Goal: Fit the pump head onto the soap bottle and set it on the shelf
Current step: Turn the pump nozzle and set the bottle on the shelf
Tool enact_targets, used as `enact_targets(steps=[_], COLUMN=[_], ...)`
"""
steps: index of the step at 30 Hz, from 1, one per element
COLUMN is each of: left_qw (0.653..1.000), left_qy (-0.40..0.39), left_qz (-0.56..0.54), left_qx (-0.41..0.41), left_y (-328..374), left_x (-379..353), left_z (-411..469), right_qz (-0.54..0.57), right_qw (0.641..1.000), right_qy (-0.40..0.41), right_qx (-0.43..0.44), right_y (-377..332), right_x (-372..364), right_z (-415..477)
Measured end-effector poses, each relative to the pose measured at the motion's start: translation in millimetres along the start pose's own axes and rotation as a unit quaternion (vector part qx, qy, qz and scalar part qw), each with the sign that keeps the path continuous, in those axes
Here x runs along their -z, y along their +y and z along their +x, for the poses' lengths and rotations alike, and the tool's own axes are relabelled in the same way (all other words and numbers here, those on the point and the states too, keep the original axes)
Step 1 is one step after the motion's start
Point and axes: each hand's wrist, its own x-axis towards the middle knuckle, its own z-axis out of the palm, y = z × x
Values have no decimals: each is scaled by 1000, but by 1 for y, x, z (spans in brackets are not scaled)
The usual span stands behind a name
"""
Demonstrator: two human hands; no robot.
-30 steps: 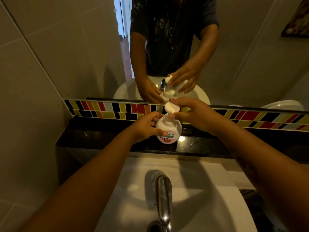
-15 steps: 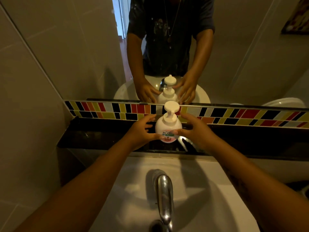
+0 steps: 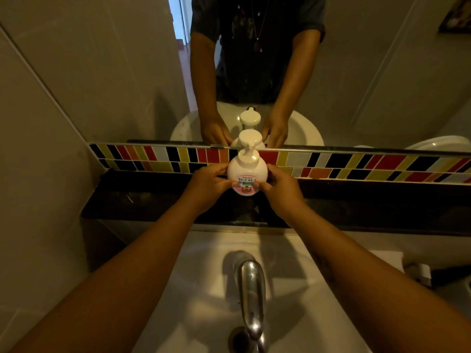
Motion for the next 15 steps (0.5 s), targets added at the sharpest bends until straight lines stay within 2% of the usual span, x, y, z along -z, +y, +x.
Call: enact_targets(steps=[7,10,13,15], left_qw=[999,984,942,932], left_qy=[12,81,125,133], left_qz=[35,155,311,337], left_qx=[-8,-16,-16,-5], left_y=[-4,-14,-33,-45], left_x=[0,3,11,13], left_z=[-4,-18,-28,-31], right_qz=[-28,-136,-301,-357], right_qw=[999,988,946,926], right_qy=[41,73,119,118], right_qx=[-5,13,10,-23], right_y=[6,16,39,54], right_x=[-8,-3,8,15], right_z=[-1,-9,-16,-18])
